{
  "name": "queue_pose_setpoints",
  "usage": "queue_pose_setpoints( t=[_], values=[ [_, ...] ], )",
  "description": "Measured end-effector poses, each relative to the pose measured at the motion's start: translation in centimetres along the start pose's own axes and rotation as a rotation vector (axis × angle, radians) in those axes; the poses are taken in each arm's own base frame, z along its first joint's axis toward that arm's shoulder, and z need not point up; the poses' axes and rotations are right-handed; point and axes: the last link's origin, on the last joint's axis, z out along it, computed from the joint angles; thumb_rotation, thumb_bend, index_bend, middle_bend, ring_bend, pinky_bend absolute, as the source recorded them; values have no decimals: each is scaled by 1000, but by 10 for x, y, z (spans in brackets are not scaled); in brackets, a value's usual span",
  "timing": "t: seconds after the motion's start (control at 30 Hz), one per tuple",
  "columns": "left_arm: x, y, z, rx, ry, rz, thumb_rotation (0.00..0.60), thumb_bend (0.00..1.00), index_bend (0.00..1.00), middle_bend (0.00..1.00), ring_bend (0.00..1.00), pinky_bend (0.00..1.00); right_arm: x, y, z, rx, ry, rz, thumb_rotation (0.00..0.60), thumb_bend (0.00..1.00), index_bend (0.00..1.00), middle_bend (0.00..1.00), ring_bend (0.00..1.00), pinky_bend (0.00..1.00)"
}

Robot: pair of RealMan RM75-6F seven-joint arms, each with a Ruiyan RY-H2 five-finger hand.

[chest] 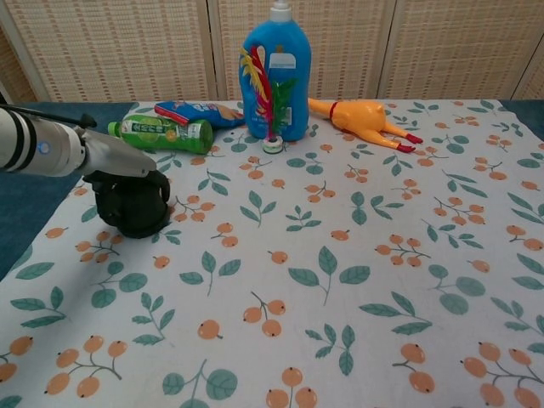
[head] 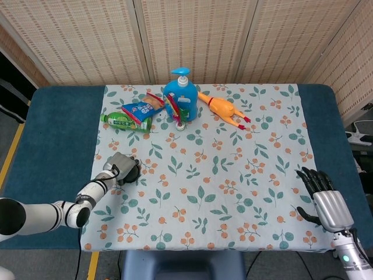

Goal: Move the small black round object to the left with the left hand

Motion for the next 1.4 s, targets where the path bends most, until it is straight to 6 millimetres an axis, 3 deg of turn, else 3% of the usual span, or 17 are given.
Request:
queue_pose_setpoints(
  t=[0.3,0.5,0.7,0.87,1.0,1.17,1.27,1.4],
  values=[
    [4,-14,-21,23,41,-29,600,729,721,773,618,857,1,-2,-3,16,0,6,600,180,0,0,0,0],
    [20,-23,-40,38,107,-43,600,730,723,775,621,860,4,-1,-6,24,3,11,600,180,0,0,0,0],
    [51,-33,-77,64,254,-66,600,732,732,784,632,875,3,0,-6,25,-3,13,600,180,0,0,0,0],
    [71,-22,-110,24,365,-154,600,733,736,787,634,872,0,-4,-4,36,-16,12,600,180,0,0,0,0],
    [50,-13,-97,-10,281,-137,600,743,738,789,633,861,-1,-6,-4,43,-25,20,600,180,0,0,0,0],
    [17,-17,-55,9,159,-69,600,746,739,788,632,857,0,-5,-3,40,-21,20,600,180,0,0,0,0],
    [23,-32,-47,58,195,-48,600,747,740,788,633,858,0,-4,-3,31,-10,10,600,180,0,0,0,0],
    [46,-45,-65,95,272,-66,600,741,741,789,633,860,1,-5,-5,37,-6,10,600,180,0,0,0,0]
  ],
)
